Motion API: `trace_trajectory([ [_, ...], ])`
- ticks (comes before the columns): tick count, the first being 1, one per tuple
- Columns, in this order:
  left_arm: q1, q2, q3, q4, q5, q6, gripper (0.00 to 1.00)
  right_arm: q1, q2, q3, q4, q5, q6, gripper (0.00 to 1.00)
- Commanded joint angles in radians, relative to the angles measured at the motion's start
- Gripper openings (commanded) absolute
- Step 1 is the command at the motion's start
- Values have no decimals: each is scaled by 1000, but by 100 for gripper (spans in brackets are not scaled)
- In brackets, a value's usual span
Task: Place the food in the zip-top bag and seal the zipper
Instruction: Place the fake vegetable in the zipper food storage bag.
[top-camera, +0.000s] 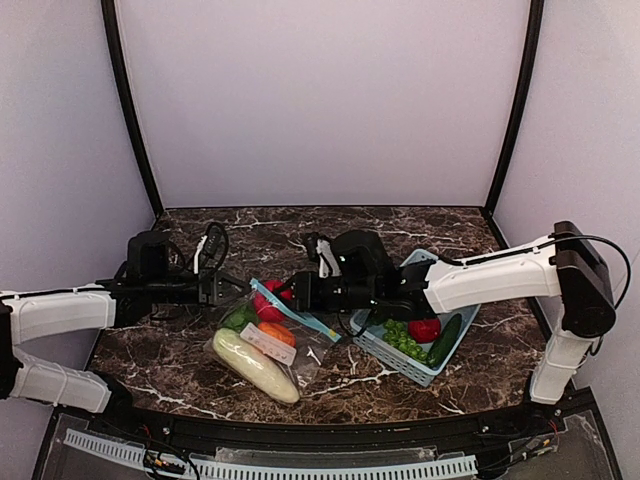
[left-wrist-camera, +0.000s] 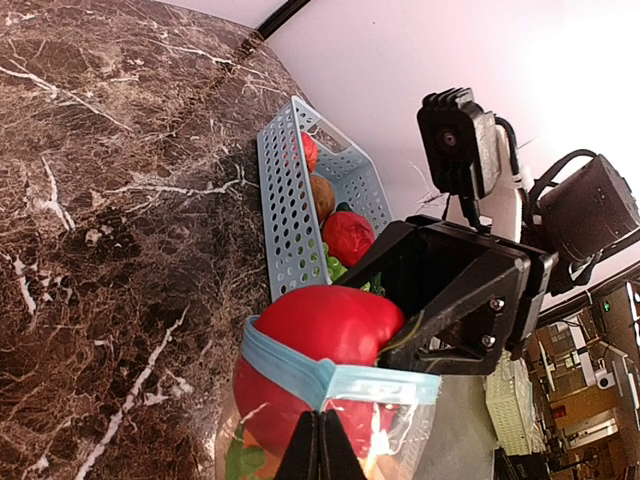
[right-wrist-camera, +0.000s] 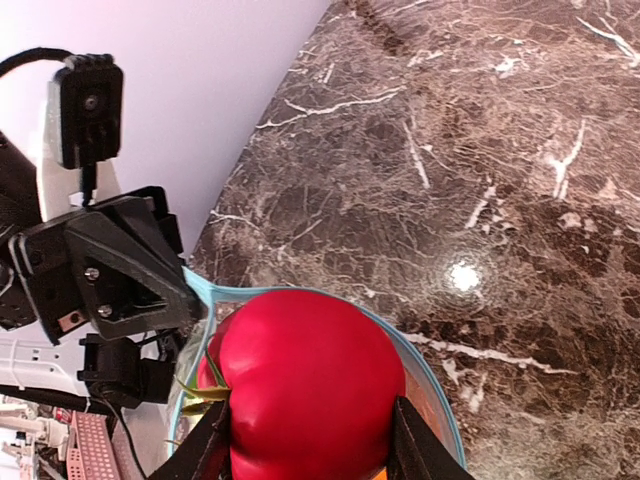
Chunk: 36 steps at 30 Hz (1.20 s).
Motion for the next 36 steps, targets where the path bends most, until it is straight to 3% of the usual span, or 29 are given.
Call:
trace_trajectory([
  [1,4,-21,-3,-38,27,9,1,-4,5,-6,161,-83,24,7],
  [10,4,-46,2,6,23,-37,1,6,69,44,158,-132,25,7],
  [27,4,-71,8,-4,-43,-41,1,32,46,39,-94,-47,-73,4],
  [36,4,-50,11,-15,-12,-31,1,34,60,75,-39,-77,-56,4],
])
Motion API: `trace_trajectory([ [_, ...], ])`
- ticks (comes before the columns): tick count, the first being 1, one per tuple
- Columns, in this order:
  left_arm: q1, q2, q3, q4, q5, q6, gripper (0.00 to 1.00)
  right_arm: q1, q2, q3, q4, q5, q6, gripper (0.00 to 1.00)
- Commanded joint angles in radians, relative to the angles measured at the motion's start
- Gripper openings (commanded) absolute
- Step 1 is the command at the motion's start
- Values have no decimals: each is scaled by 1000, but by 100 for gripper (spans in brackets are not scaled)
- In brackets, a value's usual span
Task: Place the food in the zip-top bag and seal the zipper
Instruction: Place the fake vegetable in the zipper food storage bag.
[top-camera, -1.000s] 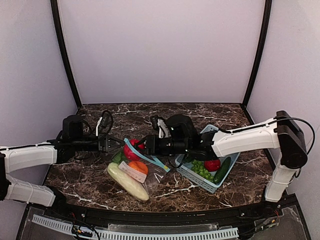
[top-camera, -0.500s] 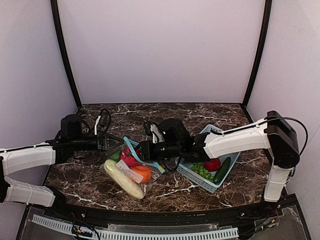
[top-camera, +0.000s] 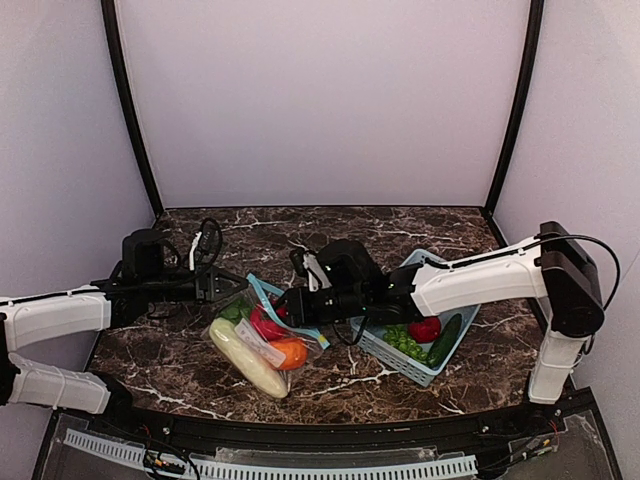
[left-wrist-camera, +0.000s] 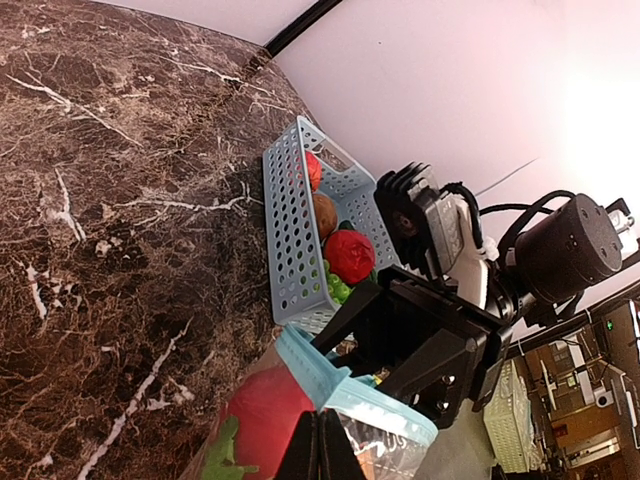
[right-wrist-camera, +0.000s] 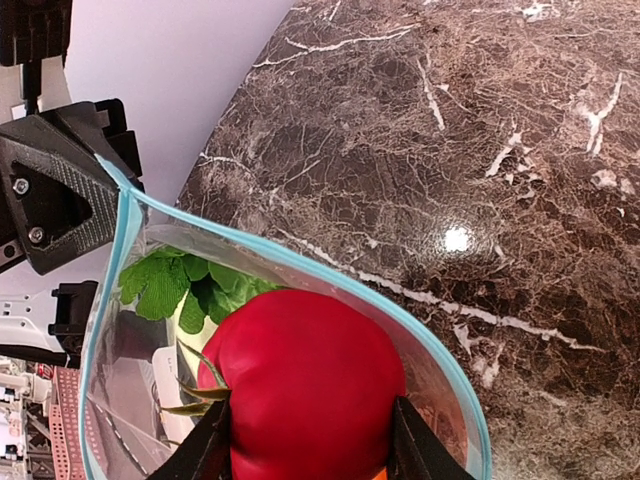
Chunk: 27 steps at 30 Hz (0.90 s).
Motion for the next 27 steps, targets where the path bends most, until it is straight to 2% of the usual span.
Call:
trace_trajectory([
  [1,-1,-7,10,-2,27,6,1,10,3,40,37,-14,0,5],
  [6,-1,-13,6,0,32,2,1,14,51,97,86,-61,7,7],
  [12,-1,-29,-2,-4,21,1,1,20,89,119,47,-51,-12,14],
  [16,-1,-35,-3,-2,13,1,1,21,79,114,6,-18,-30,24],
  [27,-1,-32,1,4,5,-2,1,21,-75,106,-110,62,-121,64],
])
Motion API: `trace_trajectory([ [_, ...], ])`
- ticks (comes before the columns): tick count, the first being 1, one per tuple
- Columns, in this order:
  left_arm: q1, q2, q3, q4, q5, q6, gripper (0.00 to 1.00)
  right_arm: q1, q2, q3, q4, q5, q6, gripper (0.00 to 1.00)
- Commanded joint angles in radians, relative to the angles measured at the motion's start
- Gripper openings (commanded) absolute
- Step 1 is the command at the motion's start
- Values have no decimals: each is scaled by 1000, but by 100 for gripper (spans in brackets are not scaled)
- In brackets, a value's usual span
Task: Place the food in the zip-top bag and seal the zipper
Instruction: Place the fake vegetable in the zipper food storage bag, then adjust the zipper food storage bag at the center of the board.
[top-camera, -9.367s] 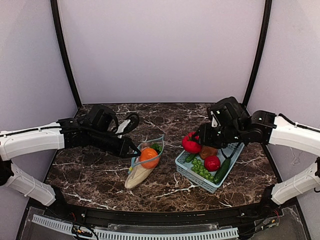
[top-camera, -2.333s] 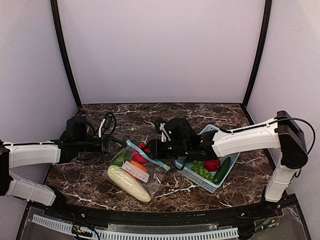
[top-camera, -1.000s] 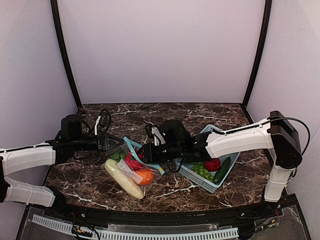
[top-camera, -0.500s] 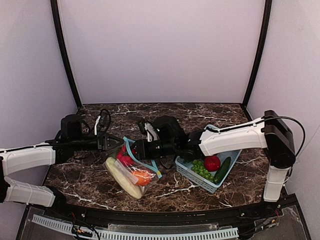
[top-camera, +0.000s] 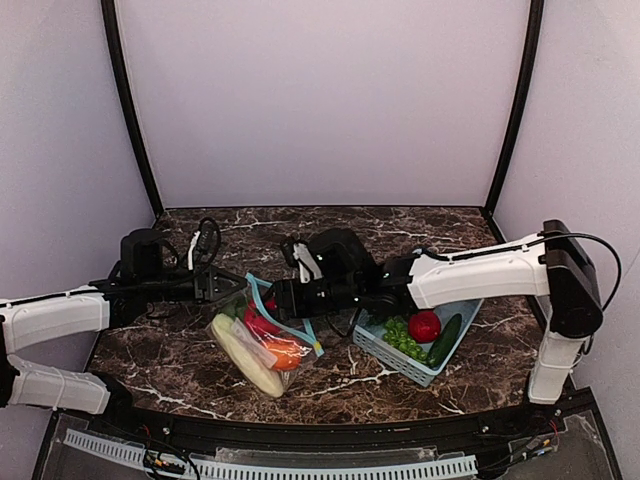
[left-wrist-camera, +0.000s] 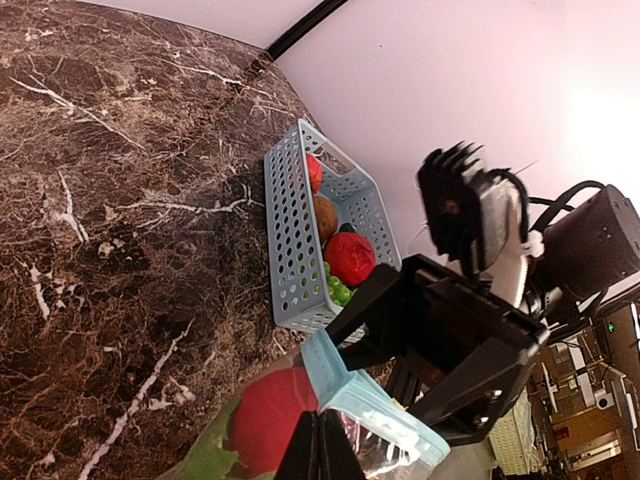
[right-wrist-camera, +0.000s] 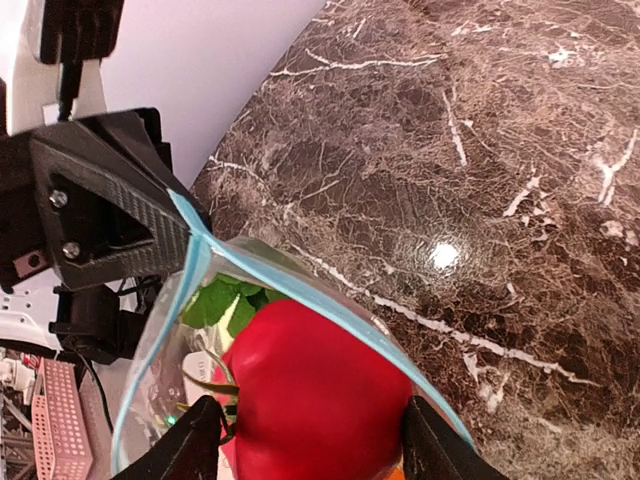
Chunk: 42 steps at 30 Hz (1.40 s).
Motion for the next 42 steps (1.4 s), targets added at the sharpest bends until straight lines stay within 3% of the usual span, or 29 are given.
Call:
trace_trajectory([
  [1,-1,-19,1,16,8,-1,1,7,-110,-2,-49,43,-58,67],
  [5,-1,-17,1,20,13,-1,1,7,-162,-33,-104,64,-66,75],
  [10,-1,-18,-4,28,18,0,1,6,-229,-106,-144,122,-49,77],
  [17,0,-27,-9,23,14,-1,1,2,-240,-169,-232,166,53,72],
  [29,-1,-37,-14,18,5,-2,1,16,-144,-117,-230,99,47,47],
  [38,0,-63,-15,-16,-43,15,1,18,-165,-74,-251,28,25,0],
  [42,2,-103,-7,-67,-72,48,1,24,-254,-54,-298,52,9,0],
])
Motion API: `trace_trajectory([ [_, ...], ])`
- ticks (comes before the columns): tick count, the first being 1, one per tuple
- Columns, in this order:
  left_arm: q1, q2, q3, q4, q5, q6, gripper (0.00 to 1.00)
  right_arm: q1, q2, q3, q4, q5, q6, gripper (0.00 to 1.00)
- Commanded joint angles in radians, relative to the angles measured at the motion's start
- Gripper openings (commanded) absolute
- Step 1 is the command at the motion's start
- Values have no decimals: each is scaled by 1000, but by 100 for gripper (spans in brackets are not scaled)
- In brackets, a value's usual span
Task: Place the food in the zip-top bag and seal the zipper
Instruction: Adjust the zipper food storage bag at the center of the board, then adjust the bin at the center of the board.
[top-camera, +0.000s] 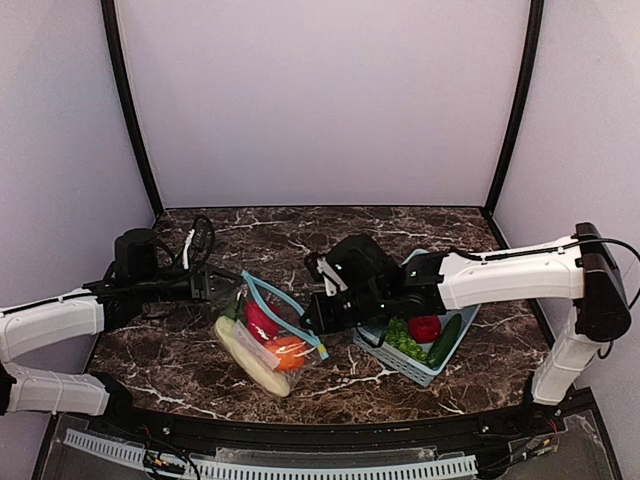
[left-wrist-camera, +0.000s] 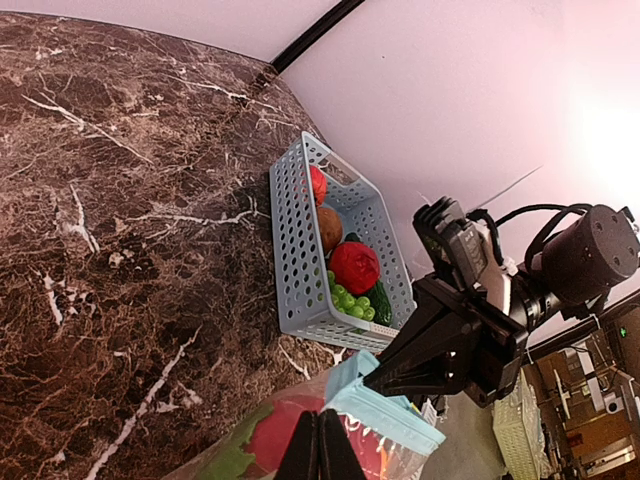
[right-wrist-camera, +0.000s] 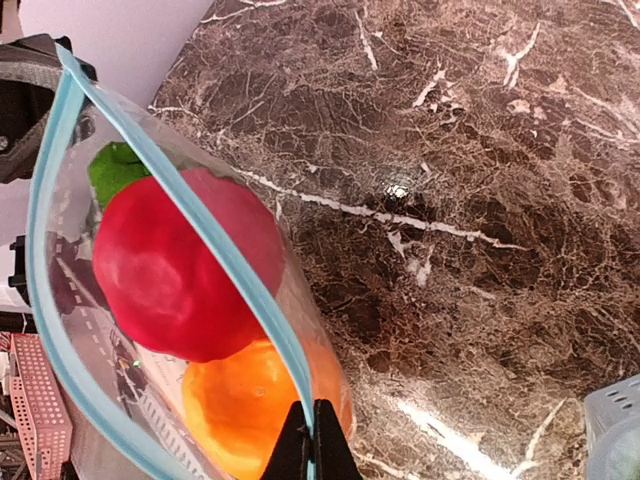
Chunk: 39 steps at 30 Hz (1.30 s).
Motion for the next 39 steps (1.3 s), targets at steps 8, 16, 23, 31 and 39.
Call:
trace_trajectory([
  [8,2,-30,-60,82,-21,-18,1,20,-102,64,-79,-5,-23,0],
  [16,2,36,-75,154,9,-36,1,30,-109,55,-120,62,9,12],
  [23,2,67,-77,182,33,-32,1,22,-189,61,-220,198,50,61],
  [31,2,67,-103,243,46,-52,1,-71,-325,-45,-337,292,164,65],
  [39,2,49,-126,251,40,-64,1,-203,-377,-215,-335,312,304,52],
])
